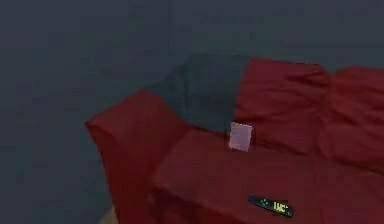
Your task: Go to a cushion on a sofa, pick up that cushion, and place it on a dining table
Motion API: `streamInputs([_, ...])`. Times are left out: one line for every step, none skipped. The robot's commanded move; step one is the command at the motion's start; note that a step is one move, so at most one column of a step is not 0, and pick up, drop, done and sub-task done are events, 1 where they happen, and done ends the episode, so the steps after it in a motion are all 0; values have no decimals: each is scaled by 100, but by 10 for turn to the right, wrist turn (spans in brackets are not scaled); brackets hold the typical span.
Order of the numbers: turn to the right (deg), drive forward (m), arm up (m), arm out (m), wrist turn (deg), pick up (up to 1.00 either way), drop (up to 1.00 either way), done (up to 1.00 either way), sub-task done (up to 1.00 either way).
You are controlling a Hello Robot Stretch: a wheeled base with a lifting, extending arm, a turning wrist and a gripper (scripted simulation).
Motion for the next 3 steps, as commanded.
streamInputs([450, 0, 0, 0, 0, 0, 0, 0, 0])
streamInputs([300, 0, 0, 0, 0, 0, 0, 0, 0])
streamInputs([0, 35, 0, 0, 0, 0, 0, 0, 0])
